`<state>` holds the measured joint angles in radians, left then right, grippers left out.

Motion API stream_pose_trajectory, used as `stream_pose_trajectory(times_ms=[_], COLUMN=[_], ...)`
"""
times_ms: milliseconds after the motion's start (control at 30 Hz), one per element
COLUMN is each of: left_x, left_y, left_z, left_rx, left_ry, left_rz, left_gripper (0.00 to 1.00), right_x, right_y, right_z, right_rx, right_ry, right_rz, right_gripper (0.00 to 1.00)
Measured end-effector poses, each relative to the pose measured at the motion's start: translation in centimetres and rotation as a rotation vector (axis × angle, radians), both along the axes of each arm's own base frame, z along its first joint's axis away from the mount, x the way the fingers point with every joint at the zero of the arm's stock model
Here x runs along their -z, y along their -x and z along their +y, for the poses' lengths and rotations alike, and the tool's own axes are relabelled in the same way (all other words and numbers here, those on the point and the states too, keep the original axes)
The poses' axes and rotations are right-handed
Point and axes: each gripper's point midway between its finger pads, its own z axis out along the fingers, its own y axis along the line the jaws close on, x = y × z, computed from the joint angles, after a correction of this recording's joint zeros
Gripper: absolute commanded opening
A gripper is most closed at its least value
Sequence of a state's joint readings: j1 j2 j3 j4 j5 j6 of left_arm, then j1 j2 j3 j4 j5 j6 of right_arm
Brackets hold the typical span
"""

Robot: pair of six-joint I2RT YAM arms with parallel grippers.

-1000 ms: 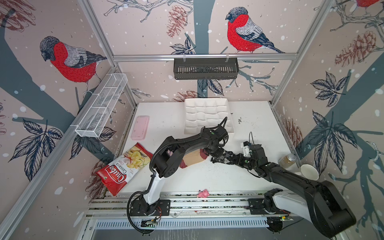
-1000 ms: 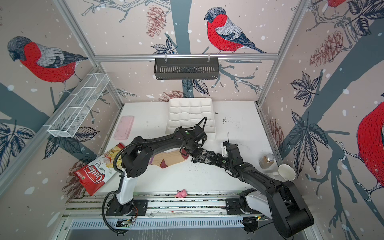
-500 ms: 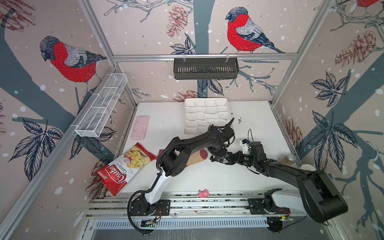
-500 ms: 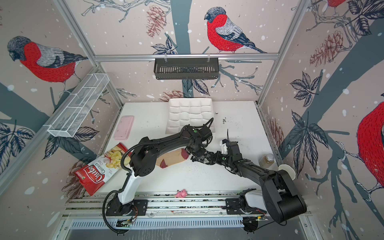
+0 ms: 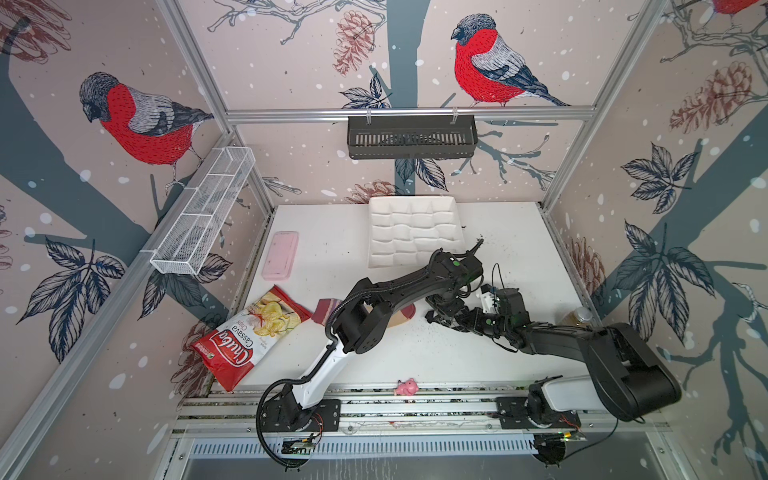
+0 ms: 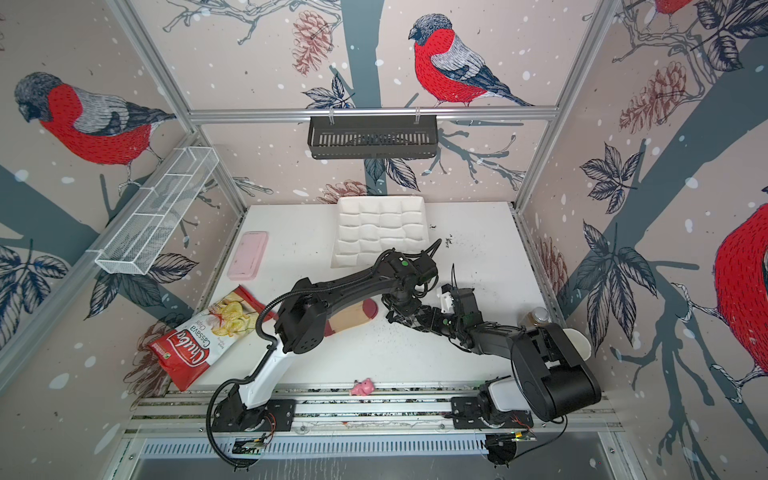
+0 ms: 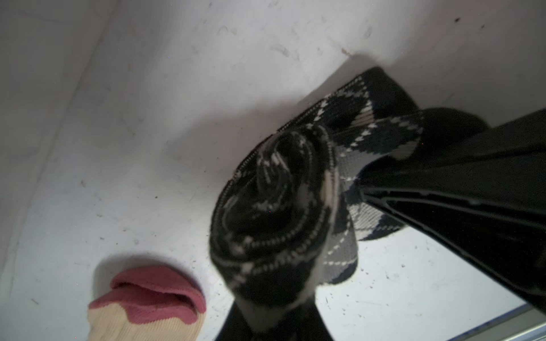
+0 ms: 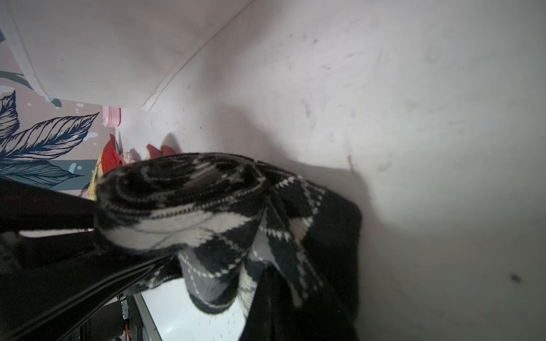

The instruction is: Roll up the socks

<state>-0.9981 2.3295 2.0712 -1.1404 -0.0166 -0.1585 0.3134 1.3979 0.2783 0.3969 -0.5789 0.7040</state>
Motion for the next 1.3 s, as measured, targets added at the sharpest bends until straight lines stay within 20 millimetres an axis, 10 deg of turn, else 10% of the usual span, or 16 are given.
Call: stream_pose_trajectory(times_ms=[667, 1300], left_x=[-2.8, -0.2], left_y=[2.7, 1.9], left_z=[-3.7, -3.8], left_rx=[0.045, -0.016], left_ry=[0.211, 0.446], left_rz=[0.140, 0.257], left_gripper=[0.39, 0.00], right_x=[-0.1, -0.2], right_y=[-0.3, -0.1], right_z=[0.1, -0.4], right_rx=[-0.007, 0.004], right_ry=[-0.021, -0.011], right_rz=[-0.012, 0.001], right_gripper=[0.01, 0.02])
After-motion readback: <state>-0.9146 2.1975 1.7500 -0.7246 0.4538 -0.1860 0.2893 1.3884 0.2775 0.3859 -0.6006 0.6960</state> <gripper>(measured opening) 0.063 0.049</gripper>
